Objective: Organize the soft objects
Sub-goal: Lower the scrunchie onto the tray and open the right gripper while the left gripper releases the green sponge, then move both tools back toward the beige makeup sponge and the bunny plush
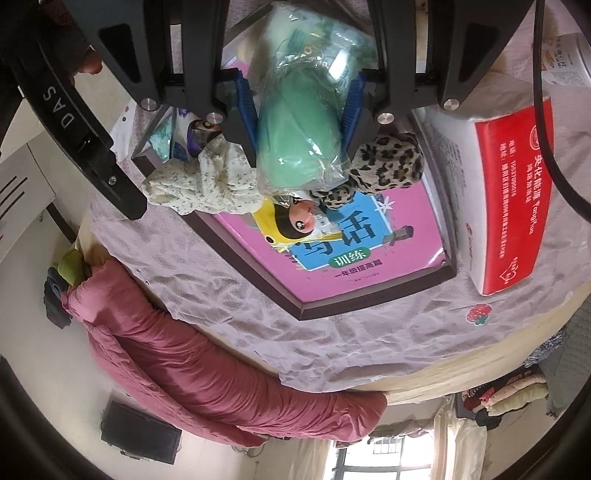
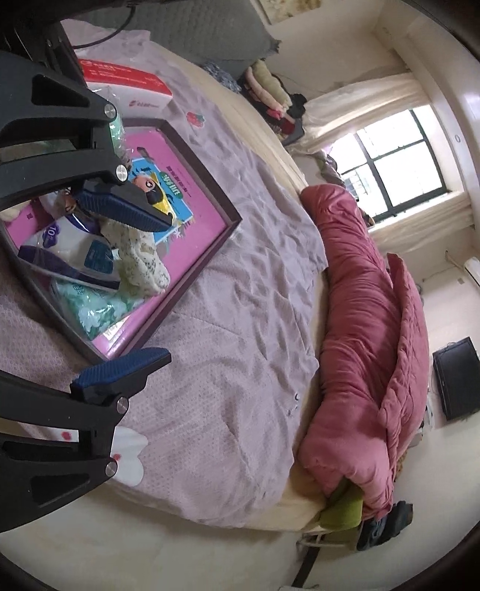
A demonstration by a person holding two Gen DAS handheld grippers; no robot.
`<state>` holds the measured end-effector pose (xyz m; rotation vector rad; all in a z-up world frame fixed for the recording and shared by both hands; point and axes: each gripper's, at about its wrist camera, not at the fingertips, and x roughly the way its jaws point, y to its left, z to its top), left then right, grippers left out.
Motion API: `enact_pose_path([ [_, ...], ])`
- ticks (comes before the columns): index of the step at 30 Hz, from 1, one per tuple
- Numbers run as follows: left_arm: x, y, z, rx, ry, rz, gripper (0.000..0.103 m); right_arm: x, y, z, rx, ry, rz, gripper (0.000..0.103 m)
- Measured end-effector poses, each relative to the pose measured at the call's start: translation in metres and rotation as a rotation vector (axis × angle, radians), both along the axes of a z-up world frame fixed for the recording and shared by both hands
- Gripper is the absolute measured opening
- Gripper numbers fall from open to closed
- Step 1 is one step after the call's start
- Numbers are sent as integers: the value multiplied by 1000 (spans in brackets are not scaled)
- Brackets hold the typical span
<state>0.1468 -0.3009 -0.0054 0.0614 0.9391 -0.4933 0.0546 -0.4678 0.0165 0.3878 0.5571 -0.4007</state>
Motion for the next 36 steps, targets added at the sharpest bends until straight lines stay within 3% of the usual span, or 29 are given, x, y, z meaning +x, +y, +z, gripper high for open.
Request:
enact_pose_path([
  [5,0,-6,-1,-3,16,-24,43,-1,1,0,-15,-8,-4,70],
  [7,1,-8,-2,1,27,-31,51,-1,1,0,-14,-9,-4,70],
  [18,-9,-3,10,-45,7,-33,66,-2,-3,1,-7,-16,-17,70],
  [29,-25,22,37,-87,-29,18,66,-4,2,8,-41,-41,3,73],
  [36,-40,38,54,-94,-58,45,66,-13,17,23,-50,-111,47,73],
])
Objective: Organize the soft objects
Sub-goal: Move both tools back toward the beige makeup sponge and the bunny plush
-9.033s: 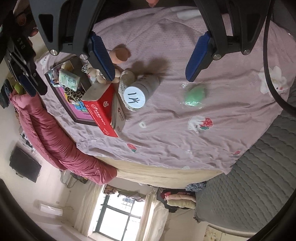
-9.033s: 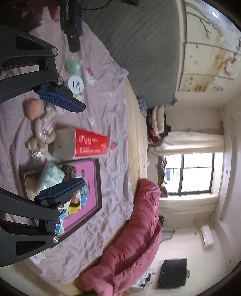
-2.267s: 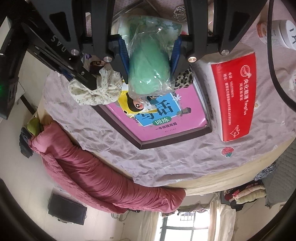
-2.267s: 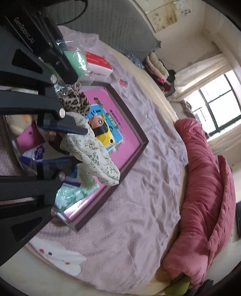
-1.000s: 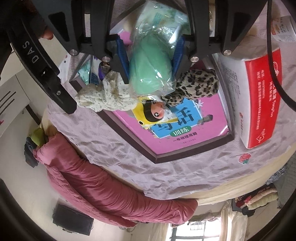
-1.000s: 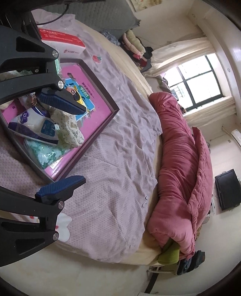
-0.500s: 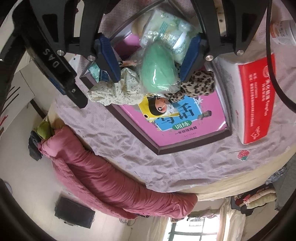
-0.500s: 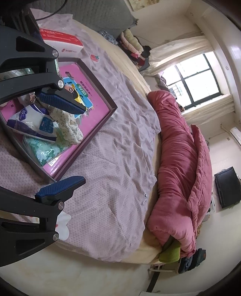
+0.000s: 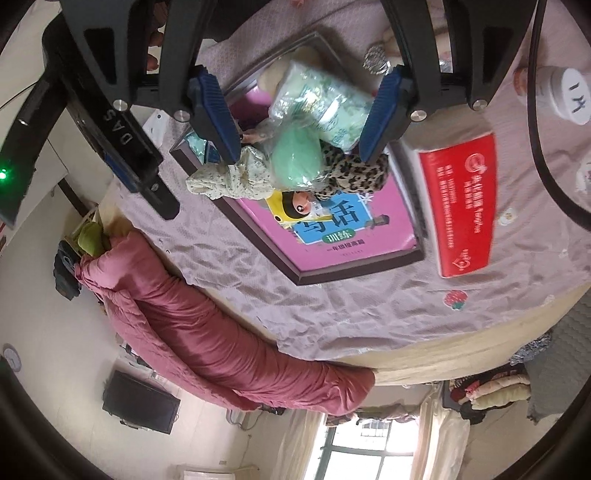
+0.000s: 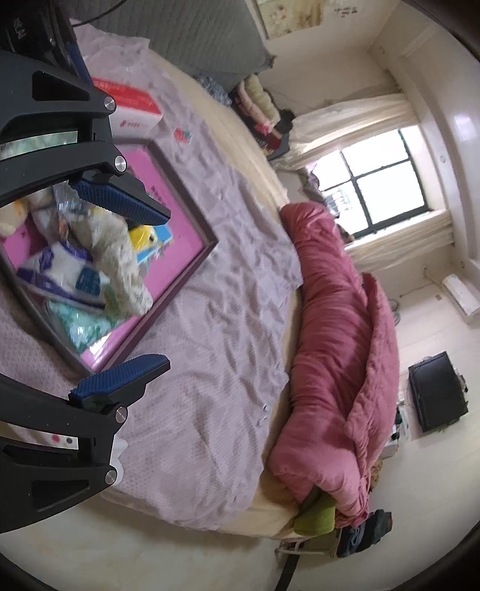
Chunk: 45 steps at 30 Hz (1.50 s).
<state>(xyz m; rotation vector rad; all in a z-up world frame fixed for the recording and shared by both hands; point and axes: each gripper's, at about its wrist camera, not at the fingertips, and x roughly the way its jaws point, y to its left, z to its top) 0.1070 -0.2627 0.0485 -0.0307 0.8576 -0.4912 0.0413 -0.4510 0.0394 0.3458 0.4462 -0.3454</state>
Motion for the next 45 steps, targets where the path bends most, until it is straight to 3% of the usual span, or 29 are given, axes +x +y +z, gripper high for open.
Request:
enact_pose_path([
  [5,-14,15,12,-11,-21,21,66,-10,25,18,-16,-76,79,75],
  [9,-25,33,21,21,-58,54,67,-11,47,24,-44,-79,141,76],
  [19,-48,105,22,55,-48,151,67,-24,85,36,-114,-83,238,76],
  [28,-65,168,-21,64,91,238,67,-31,137,34,-154,-19,405,76],
  [38,-67,186,-90,38,262,304,67,-27,168,20,-223,52,493,76],
  [45,-56,174,-105,45,256,281,67,-20,168,9,-230,84,510,76],
])
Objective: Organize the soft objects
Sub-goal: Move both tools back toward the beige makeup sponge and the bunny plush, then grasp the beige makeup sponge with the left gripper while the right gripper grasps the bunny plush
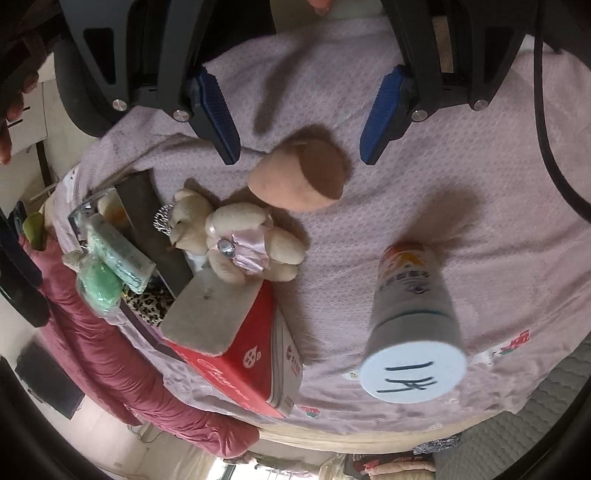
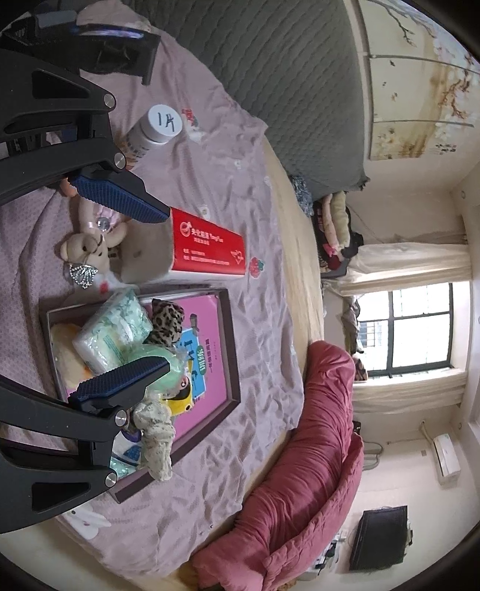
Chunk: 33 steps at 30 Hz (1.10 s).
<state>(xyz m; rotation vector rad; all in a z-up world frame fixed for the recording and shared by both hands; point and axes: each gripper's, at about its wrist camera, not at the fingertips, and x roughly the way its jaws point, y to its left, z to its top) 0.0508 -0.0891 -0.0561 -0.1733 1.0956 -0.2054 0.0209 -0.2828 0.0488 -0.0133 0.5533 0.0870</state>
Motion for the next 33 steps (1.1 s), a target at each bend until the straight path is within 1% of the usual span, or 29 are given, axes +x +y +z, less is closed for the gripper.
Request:
enact_pose_path([
  [4,10,-6,-6,6,5,15,67,3,3,-5,-14,14,18,76],
  [6,15,-7,-7,9,-3,26,67,5,8,-10,-26,36,36,76],
  [11,24,-15,-10,33,-18,23,67,11,22,-21,-65,74,79,76],
  [12,24,-16,-11,41,-18,19,65,12,24,-22,-73,80,88,76],
  [13,24,-17,-12,40,-25,15,56,13,27,-24,-78,85,96,76],
  [15,22,-15,-12,50,-36,9,54,15,33,-28,-90,102,128,76],
  [19,20,-7,-12,-12,-40,-20,51,20,45,-37,-107,144,195,76],
  [22,16,3,-9,-54,-24,-39,51,25,55,-44,-146,174,252,76],
  [25,8,14,-1,-56,-15,-45,51,30,62,-53,-182,212,319,76],
  [29,-1,31,9,-59,-14,-41,51,33,76,-65,-271,229,401,76],
  [31,-1,34,13,-70,-16,-38,51,37,82,-73,-304,255,422,76],
  [33,-2,38,15,-96,-18,-38,51,40,87,-82,-361,266,422,76],
])
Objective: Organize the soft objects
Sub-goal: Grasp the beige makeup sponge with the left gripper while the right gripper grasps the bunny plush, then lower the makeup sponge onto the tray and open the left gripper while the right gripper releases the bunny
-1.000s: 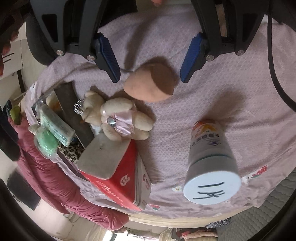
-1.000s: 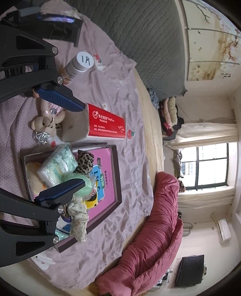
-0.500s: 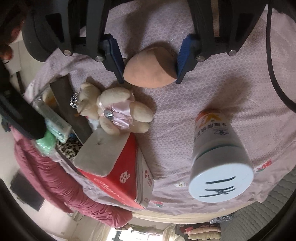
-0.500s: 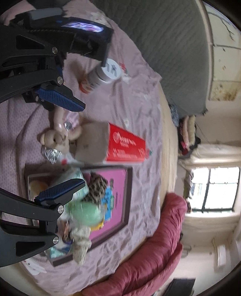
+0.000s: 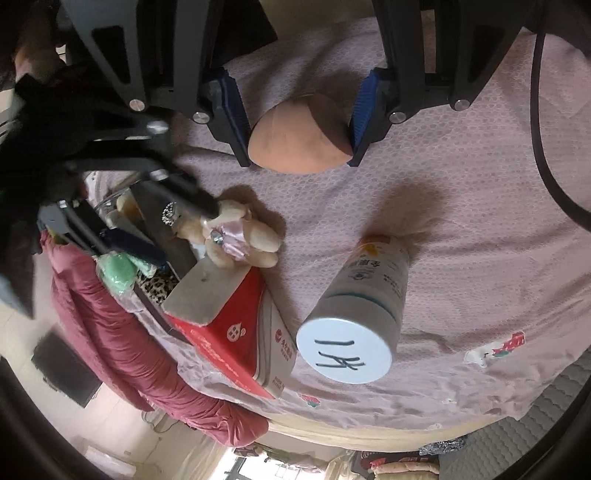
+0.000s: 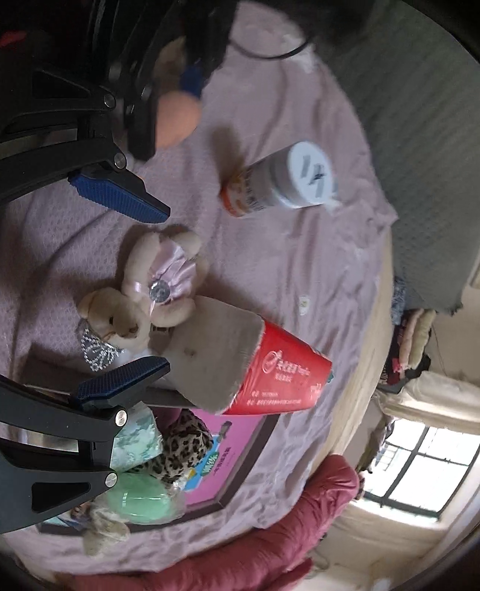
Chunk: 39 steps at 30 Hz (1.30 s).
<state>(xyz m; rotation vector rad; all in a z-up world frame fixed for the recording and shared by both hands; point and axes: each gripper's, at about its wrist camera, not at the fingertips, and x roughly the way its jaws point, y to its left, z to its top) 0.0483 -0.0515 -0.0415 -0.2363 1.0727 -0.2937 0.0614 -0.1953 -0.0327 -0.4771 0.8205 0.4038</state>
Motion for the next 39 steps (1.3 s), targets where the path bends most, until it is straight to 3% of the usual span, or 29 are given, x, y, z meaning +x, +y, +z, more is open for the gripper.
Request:
enact_pose_path([
  [10,-2,5,-6,-48,21,-11,51,21,18,-45,-210,67,53,76],
  [14,0,4,-8,-57,29,-11,51,39,12,-52,-146,124,32,76],
  [17,2,5,-10,-63,35,-9,51,46,3,-52,-62,166,19,65],
  [21,2,4,-8,-68,28,-7,51,35,6,-44,-62,119,49,57],
  [28,-1,0,2,-91,-8,-11,51,7,-3,-5,68,23,24,56],
  [35,-14,-15,22,-68,-63,-35,51,-10,-30,43,165,-181,-88,56],
  [39,-16,-39,36,-45,-85,-66,51,-15,-62,74,268,-294,-213,56],
])
